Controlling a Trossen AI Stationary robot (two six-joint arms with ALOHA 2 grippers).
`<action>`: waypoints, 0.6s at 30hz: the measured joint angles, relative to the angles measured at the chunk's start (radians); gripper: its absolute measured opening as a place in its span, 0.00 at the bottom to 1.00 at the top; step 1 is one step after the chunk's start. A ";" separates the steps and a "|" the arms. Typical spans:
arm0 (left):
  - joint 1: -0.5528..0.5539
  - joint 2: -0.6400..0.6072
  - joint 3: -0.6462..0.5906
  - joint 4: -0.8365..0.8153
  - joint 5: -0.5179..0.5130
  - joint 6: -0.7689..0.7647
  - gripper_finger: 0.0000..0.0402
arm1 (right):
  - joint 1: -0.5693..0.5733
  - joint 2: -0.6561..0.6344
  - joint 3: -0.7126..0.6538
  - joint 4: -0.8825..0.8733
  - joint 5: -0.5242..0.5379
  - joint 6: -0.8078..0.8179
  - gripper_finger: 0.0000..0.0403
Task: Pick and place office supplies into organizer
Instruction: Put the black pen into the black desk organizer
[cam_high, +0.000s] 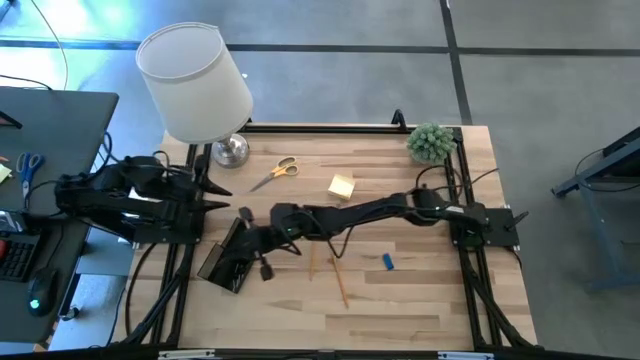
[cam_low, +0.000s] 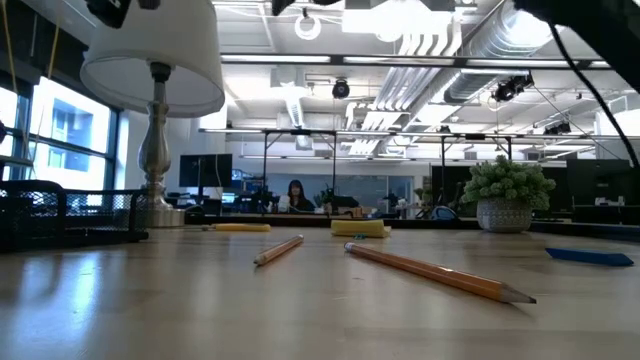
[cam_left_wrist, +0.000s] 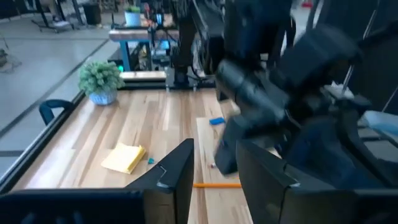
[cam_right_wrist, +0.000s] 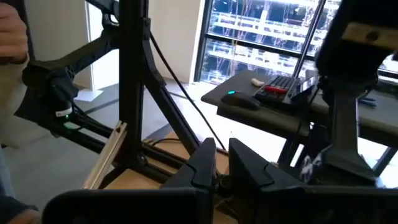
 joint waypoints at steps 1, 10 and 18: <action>0.000 -0.015 0.000 0.001 0.000 -0.004 0.26 | 0.000 0.024 0.032 0.001 -0.006 0.007 0.04; 0.000 -0.058 0.000 0.001 0.000 -0.020 0.24 | -0.017 0.118 0.158 -0.069 -0.006 0.041 0.04; 0.000 -0.056 0.000 0.011 0.001 -0.020 0.24 | -0.027 0.132 0.154 -0.094 0.020 0.060 0.04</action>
